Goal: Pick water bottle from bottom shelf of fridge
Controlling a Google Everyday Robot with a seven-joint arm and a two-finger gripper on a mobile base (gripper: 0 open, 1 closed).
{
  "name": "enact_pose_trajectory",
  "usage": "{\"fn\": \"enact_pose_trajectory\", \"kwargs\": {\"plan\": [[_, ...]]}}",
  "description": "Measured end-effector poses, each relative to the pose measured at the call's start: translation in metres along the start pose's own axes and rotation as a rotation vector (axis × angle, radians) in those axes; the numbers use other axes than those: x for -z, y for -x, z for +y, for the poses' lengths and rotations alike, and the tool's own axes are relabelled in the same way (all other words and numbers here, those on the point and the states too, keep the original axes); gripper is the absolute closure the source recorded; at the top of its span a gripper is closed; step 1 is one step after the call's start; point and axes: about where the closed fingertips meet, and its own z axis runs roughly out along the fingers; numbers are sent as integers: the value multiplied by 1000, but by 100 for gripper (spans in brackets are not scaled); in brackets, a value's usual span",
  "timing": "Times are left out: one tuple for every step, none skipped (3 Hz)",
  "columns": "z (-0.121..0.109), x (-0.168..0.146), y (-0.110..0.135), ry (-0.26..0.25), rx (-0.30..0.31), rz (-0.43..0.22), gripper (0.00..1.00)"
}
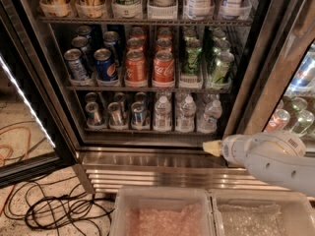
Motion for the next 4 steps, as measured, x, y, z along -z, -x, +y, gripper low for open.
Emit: {"fn": "enact_pose_trajectory", "kwargs": {"plan": [[-5, -13, 10, -5, -5, -12, 27], [-3, -26, 17, 0, -2, -21, 25], [8, -36, 26, 17, -4, -46, 23], [16, -47, 32, 17, -14, -71, 21]]}}
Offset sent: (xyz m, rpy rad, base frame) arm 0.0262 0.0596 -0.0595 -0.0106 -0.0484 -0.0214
